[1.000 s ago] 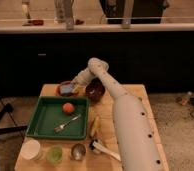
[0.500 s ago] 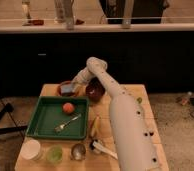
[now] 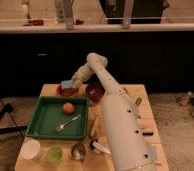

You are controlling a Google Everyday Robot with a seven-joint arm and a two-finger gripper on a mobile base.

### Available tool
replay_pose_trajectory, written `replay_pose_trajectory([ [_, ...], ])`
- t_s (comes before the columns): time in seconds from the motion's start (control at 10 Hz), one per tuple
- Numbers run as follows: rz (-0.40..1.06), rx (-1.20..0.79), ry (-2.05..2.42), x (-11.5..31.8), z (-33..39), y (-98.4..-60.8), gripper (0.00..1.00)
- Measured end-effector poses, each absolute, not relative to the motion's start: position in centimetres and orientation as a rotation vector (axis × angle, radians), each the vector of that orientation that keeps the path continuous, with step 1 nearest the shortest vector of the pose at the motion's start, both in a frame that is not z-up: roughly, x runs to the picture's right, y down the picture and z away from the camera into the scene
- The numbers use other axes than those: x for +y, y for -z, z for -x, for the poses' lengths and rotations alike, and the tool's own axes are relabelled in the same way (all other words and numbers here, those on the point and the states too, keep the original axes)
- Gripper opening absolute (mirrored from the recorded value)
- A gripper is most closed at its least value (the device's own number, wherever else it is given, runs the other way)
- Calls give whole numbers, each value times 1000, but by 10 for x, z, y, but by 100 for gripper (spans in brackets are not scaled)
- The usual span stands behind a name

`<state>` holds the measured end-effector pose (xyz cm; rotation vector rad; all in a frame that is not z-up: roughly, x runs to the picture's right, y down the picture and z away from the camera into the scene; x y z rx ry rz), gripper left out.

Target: Wipe red bowl with sponge

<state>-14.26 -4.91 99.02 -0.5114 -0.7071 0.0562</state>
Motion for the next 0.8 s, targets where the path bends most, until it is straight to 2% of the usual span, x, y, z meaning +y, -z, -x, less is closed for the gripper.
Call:
replay_pose_trajectory([
  [0.5,542,-757,3,-49,182,-993,17],
  [0.8,540,-769,6,-38,169,-982,17],
])
